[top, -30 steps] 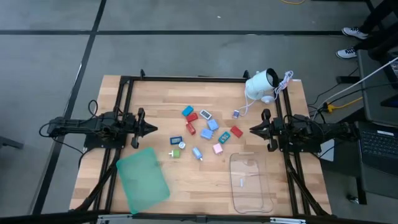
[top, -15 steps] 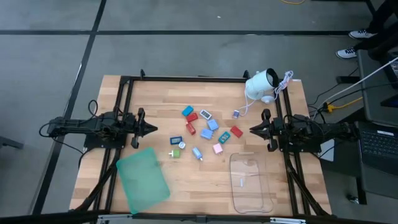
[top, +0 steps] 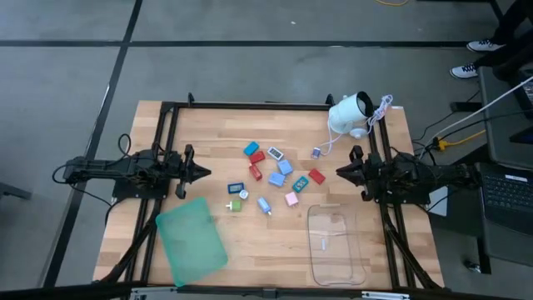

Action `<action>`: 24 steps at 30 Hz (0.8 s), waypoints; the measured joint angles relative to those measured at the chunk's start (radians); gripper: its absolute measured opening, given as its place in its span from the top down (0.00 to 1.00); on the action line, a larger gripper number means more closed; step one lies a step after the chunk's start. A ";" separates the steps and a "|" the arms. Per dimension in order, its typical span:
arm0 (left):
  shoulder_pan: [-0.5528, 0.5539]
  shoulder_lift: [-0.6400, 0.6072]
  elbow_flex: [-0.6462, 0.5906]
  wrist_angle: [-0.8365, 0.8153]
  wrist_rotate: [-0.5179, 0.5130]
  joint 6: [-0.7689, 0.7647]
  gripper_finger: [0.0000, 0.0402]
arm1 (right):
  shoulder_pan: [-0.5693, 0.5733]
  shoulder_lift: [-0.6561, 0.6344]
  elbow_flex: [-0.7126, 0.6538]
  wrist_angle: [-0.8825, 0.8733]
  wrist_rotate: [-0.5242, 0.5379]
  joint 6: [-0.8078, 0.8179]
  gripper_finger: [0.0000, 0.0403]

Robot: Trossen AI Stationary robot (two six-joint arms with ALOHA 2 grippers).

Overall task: Pick & Place Office items
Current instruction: Put the bottom green charger adapter into the blue bin

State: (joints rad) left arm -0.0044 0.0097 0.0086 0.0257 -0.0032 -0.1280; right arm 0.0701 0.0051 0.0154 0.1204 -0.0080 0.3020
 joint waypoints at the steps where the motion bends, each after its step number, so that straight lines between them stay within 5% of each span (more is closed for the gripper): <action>1: 0.000 0.000 0.000 0.000 0.000 0.000 0.97 | 0.000 0.000 0.000 0.010 0.003 0.005 0.87; 6: 0.000 0.000 0.000 0.000 0.000 0.000 0.98 | 0.000 0.000 0.000 0.137 0.135 0.105 0.87; 16: 0.000 0.000 0.000 0.001 0.000 0.000 0.97 | 0.000 0.000 0.000 0.310 0.647 0.531 0.87; 24: 0.000 0.001 0.000 0.030 -0.001 -0.006 0.97 | 0.000 0.001 0.000 0.310 0.678 0.734 0.87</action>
State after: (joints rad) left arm -0.0044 0.0105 0.0087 0.0562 -0.0039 -0.1339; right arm 0.0703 0.0059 0.0154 0.4300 0.6699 1.0364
